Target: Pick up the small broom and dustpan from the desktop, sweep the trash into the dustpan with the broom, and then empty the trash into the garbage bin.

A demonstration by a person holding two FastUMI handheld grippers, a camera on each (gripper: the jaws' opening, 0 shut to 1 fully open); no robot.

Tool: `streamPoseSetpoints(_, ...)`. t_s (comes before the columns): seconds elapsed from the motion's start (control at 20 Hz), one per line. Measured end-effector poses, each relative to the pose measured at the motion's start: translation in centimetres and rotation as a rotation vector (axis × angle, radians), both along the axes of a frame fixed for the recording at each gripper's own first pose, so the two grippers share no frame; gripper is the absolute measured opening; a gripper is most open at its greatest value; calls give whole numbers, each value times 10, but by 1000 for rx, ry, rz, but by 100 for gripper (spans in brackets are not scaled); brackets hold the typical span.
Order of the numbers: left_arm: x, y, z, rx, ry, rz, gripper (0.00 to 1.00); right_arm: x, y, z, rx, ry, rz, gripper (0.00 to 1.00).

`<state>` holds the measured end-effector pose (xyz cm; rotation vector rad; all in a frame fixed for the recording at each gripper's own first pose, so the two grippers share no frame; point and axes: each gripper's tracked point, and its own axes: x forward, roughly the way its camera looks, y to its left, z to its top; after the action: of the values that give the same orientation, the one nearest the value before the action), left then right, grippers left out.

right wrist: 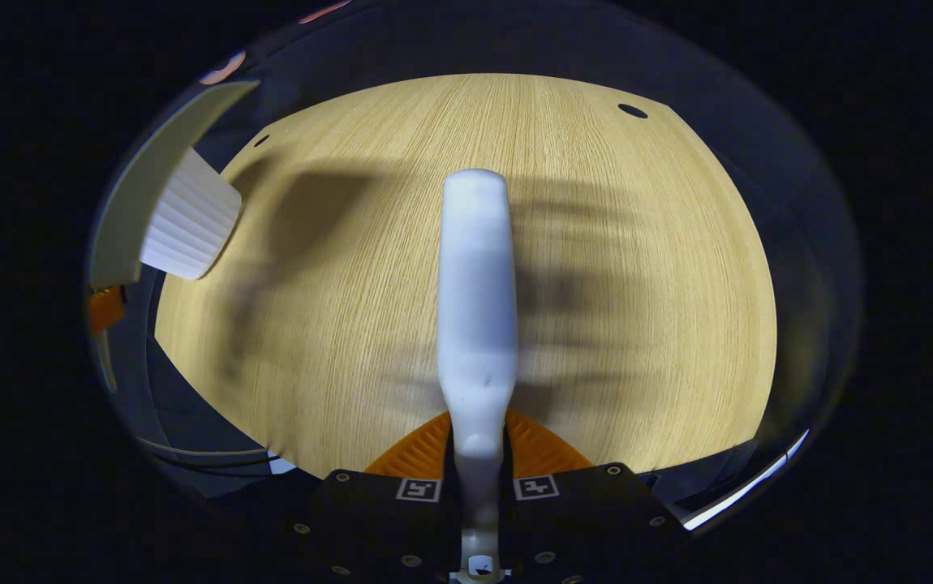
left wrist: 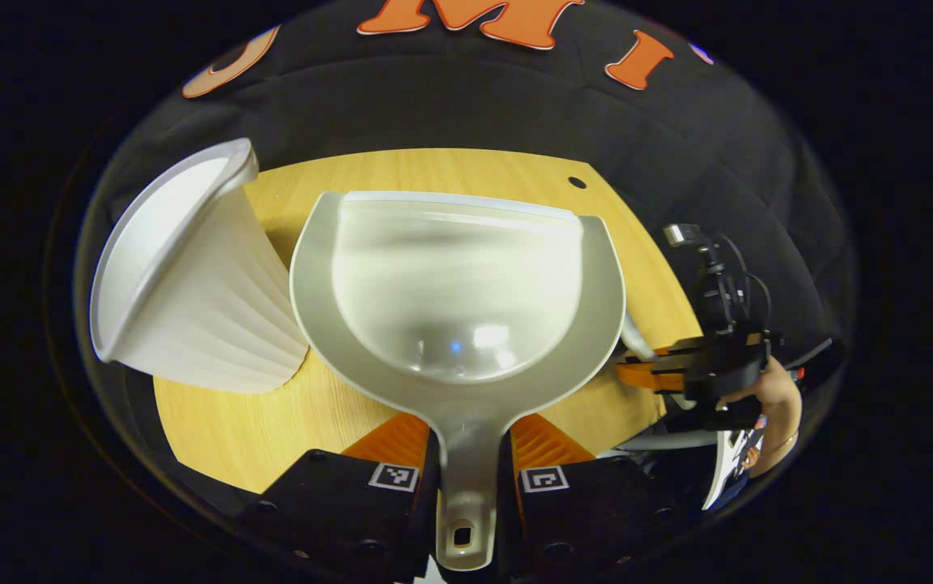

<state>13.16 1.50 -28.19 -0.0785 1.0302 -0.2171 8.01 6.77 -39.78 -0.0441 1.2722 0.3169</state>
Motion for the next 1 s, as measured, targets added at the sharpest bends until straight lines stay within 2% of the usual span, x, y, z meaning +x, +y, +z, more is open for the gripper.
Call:
streamPoseSetpoints(0.2,-1,-15,-72,10,89,111,32,-3,-5,-5,-29,-3,7,18)
streamPoseSetpoints(0.3,-2,-21,-92,0,131,157,32,-6,-3,-10,-41,-1,1,18)
streamPoseSetpoints(0.4,2,-20,-102,43,139,169,32,-10,-5,-12,-64,1,-4,18)
streamPoseSetpoints(0.6,10,-17,-103,41,159,167,31,-14,-7,-15,-91,14,-1,18)
streamPoseSetpoints(0.65,14,-16,-106,42,160,166,34,-14,-6,-16,-93,17,3,18)
streamPoseSetpoints(1.0,20,-5,-89,23,210,175,31,-16,-7,-22,-80,26,34,21)
